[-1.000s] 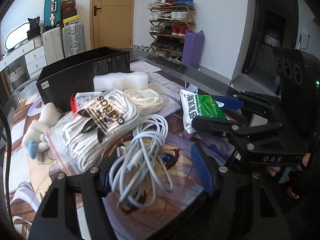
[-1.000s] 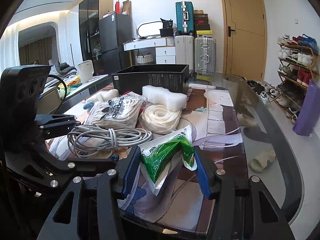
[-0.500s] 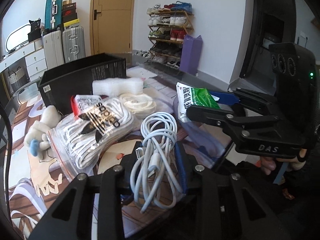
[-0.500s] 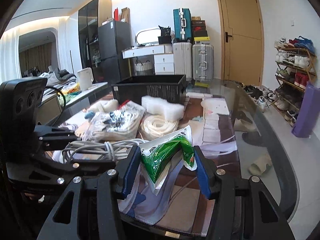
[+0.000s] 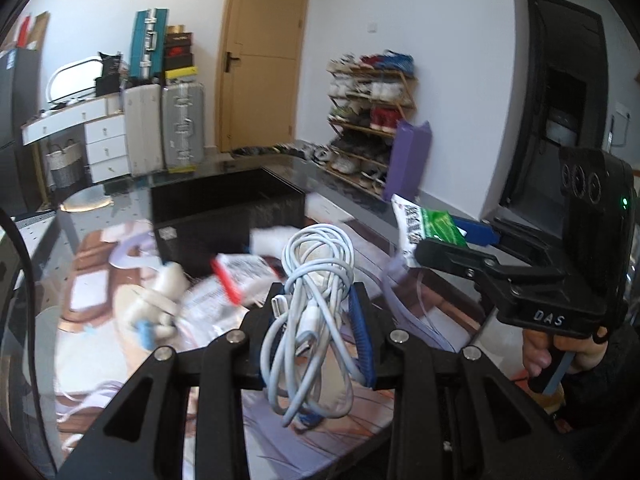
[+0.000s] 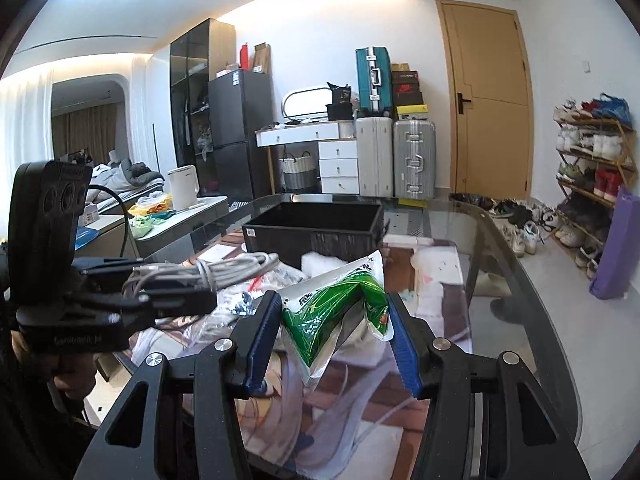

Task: Organize soft objects
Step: 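Carry the white cable and green sachet over the black box with both grippers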

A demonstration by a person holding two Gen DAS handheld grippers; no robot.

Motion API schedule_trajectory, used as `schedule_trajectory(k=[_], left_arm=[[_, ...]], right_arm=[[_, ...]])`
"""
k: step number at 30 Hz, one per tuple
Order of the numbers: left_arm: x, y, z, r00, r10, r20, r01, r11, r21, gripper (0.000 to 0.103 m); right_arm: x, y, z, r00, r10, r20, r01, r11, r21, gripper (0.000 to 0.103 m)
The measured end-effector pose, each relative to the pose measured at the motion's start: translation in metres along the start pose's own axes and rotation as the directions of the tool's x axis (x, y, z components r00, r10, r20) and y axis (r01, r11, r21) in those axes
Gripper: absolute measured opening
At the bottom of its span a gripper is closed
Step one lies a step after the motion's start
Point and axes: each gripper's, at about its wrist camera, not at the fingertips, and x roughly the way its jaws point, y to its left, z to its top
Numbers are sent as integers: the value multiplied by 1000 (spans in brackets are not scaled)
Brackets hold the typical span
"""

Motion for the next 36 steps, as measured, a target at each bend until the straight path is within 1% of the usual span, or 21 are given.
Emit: schedule_trajectory(k=[8,16,27,36], left_arm=[[-1,29,17,994,93,54,-91,995,-40,31],[11,49,32,985,155,81,-150,986,-67,31],[39,76,52,979,195,66,-188,977,-98,31],[65,88,66,978,205,42,-198,971,-131,31]], right_arm=[[21,5,28,1000,22,10,-22,999,-36,53],[48,4,47,999,40,4,-39,998,-58,53],[84,-4,76,999,49,9,-49,997,-54,53],[124,-16,92,998,57,-26,-58,998,-35,53]])
